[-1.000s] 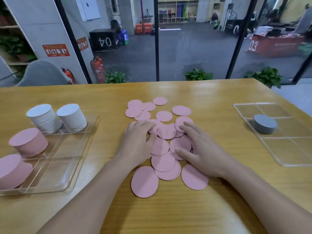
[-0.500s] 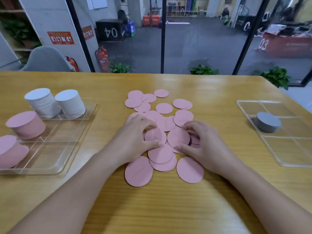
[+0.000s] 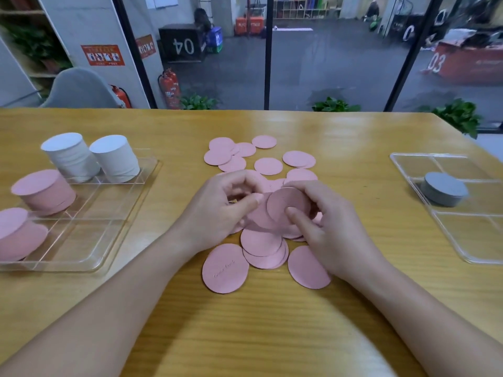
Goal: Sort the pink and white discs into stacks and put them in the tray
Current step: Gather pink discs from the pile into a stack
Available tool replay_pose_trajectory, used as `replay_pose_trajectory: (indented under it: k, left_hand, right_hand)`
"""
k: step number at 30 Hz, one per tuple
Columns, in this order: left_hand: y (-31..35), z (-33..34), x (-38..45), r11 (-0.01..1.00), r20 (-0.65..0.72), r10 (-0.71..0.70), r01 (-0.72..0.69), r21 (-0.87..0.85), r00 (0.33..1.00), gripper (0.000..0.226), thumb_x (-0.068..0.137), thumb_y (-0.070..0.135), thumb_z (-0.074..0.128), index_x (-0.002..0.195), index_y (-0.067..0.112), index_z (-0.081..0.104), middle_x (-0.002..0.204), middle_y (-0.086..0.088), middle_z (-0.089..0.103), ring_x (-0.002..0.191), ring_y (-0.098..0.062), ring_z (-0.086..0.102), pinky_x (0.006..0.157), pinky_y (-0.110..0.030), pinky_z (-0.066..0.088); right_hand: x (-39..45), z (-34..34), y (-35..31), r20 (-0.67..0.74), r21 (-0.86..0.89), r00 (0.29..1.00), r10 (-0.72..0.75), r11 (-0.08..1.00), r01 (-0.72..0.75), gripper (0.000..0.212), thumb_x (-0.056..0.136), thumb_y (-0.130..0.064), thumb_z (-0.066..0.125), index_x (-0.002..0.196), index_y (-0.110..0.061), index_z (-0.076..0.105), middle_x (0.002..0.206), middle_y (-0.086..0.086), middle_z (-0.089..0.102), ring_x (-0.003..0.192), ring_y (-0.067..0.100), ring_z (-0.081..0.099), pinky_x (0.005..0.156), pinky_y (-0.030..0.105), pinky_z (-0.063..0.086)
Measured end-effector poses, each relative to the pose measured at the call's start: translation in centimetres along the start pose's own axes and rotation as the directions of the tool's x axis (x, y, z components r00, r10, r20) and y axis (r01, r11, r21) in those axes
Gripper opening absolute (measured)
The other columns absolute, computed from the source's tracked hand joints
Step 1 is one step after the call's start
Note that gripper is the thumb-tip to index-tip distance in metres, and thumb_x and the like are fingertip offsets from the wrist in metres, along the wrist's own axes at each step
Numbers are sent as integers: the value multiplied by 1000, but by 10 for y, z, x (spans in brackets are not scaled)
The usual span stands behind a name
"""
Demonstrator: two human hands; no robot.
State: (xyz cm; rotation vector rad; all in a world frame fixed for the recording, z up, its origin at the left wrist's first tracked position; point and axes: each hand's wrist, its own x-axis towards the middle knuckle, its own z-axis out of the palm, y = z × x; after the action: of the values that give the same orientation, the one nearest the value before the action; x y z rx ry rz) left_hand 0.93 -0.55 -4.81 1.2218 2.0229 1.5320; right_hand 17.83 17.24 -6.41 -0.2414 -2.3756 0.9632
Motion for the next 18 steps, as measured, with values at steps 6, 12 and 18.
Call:
replay_pose_trajectory:
  k: [6,12,18]
  left_hand:
    - [7,-1,-4,996,111,74,-78,31,991,16,108,1,65,106,11,77,90,3,73,74,-15,71,66,-30,57]
    - [6,-19,-8,870,338,-95,-87,486,936,41,87,49,92,124,46,76,113,19,62,105,-4,60,84,-19,49]
    - [9,-14,-9,880,362,-177,-17,475,915,45,84,49,93,122,49,70,121,22,56,114,0,58,92,-21,51]
  right_hand:
    - [-3,-4,6,73,-174,997,3,985,10,8,99,-16,69,101,-22,64,80,-11,60,78,15,55,67,38,45]
    - [-5,-13,15,187,-250,982,41,968,7,25,103,-20,64,90,-26,45,79,-12,54,75,16,51,67,48,48]
    - [-4,-12,16,185,-210,980,68,977,-28,39,104,-21,65,84,-32,35,76,-12,51,74,14,48,65,41,44]
